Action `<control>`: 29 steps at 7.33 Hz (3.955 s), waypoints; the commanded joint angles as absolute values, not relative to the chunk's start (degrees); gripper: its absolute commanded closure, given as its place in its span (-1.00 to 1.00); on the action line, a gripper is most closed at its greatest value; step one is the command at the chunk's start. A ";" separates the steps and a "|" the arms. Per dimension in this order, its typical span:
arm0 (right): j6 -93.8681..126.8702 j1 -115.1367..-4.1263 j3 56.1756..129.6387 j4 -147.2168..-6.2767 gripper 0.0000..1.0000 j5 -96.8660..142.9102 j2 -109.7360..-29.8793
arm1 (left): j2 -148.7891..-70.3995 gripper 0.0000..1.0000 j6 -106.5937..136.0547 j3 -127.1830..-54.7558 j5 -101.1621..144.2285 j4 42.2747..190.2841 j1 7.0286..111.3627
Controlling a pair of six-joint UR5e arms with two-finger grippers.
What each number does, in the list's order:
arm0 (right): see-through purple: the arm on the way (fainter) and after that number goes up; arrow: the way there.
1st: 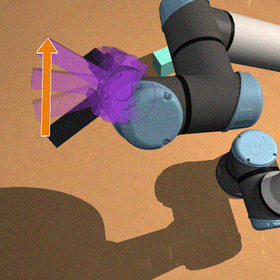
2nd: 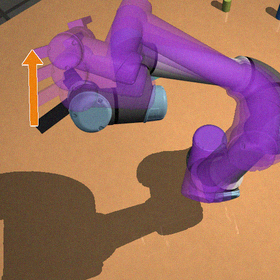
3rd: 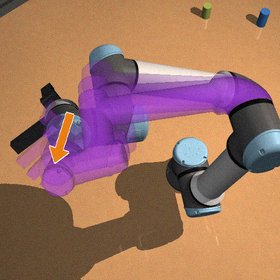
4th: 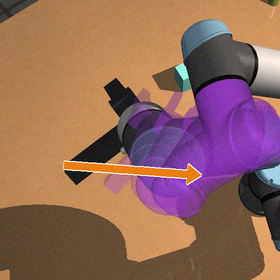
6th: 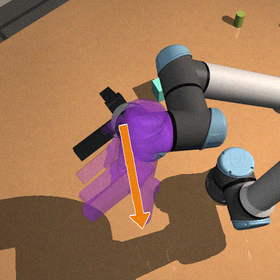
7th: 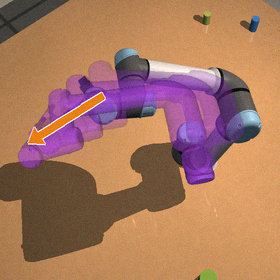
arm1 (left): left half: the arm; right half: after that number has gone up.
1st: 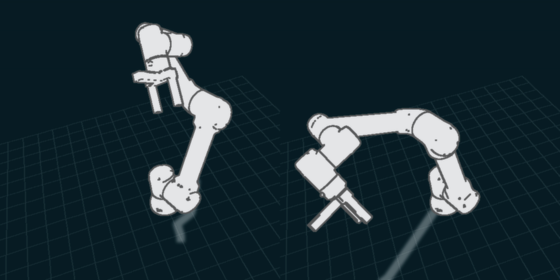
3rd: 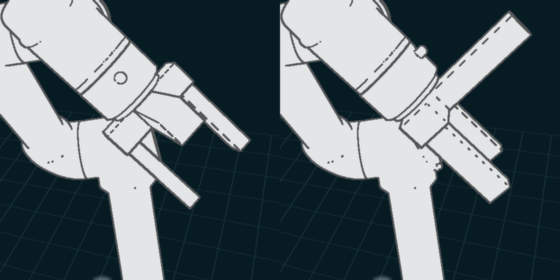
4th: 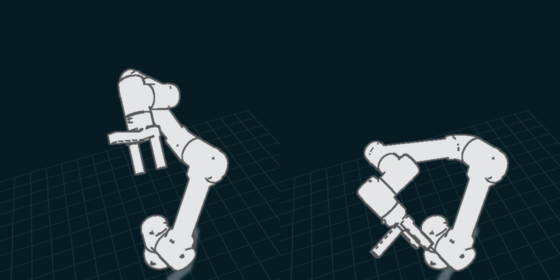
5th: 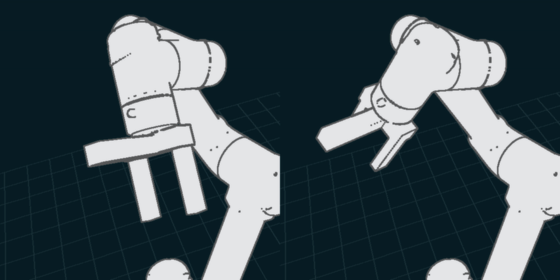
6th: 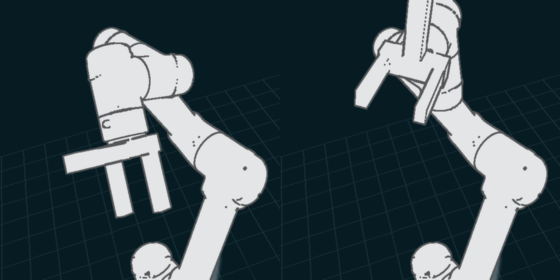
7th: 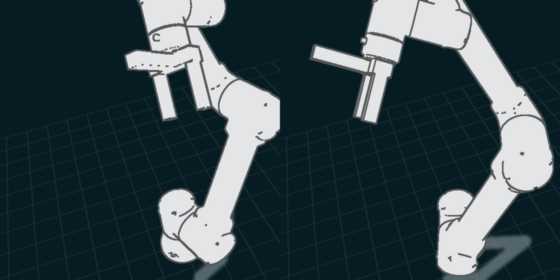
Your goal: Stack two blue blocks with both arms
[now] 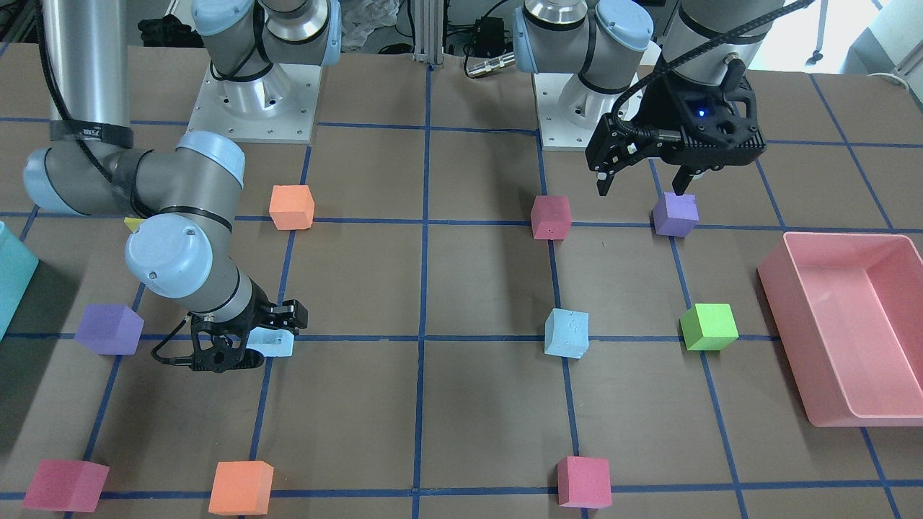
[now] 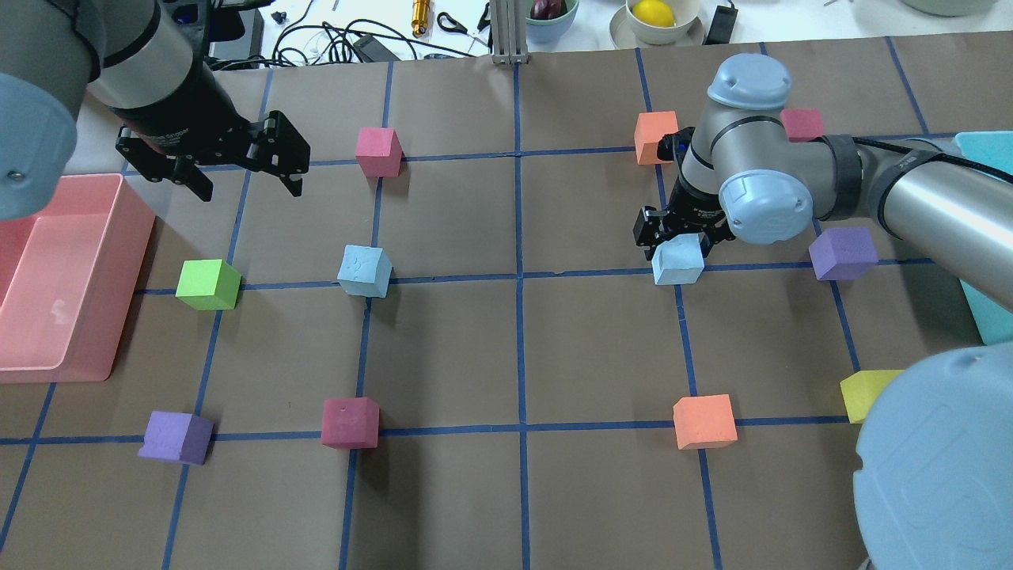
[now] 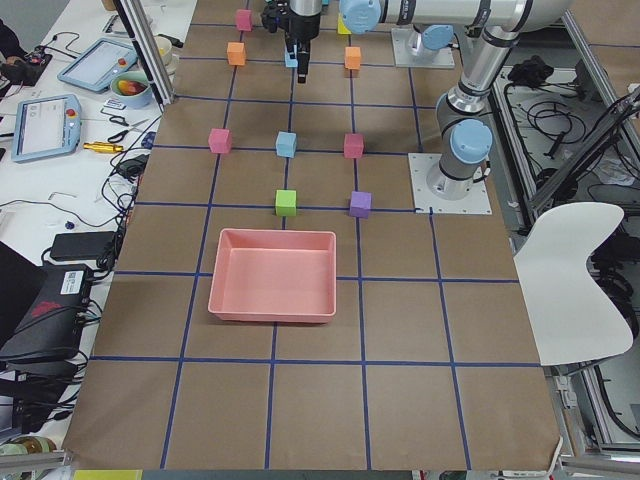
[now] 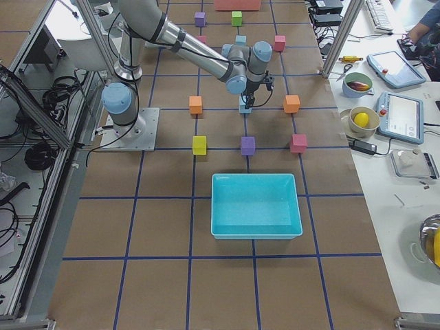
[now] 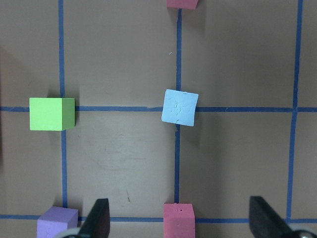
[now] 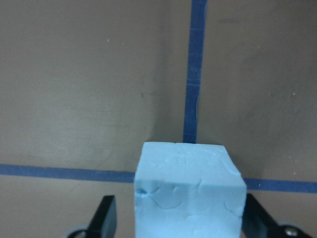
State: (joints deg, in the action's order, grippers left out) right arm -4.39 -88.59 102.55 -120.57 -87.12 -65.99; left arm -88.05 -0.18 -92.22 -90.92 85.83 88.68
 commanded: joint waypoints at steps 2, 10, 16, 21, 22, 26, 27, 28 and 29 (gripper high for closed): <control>-4.31 -88.51 102.31 -120.94 1.00 -87.36 -66.18 | -91.56 -1.00 -1.05 -96.56 -90.97 79.69 88.77; 16.85 -111.60 103.18 -105.19 1.00 -81.05 -76.04 | -108.62 -1.00 -1.76 -103.88 -90.97 59.41 90.61; 20.57 -114.08 111.17 -120.92 0.68 -80.77 -73.22 | -112.06 -1.00 -2.29 -110.04 -91.05 49.23 91.05; 22.32 -114.17 111.36 -124.10 -0.99 -79.89 -71.81 | -113.11 -0.79 -2.20 -110.04 -90.97 47.37 91.14; 22.32 -114.17 111.27 -123.93 -1.00 -79.98 -72.15 | -113.12 -0.16 -2.28 -110.04 -91.05 47.37 91.14; 18.57 -109.89 98.57 -106.07 -1.00 -84.52 -77.33 | -109.00 0.91 -1.14 -109.95 -91.14 47.81 94.03; 13.85 -107.17 96.09 -102.78 -1.00 -84.90 -78.04 | -107.51 0.91 0.95 -109.95 -91.06 48.77 96.04; 12.76 -103.66 95.80 -101.44 -1.00 -84.90 -79.35 | -106.88 0.91 5.23 -109.95 -90.45 49.04 98.33; 8.05 -100.49 95.89 -99.60 -1.00 -85.16 -81.45 | -106.09 0.91 8.58 -109.95 -89.57 49.83 101.48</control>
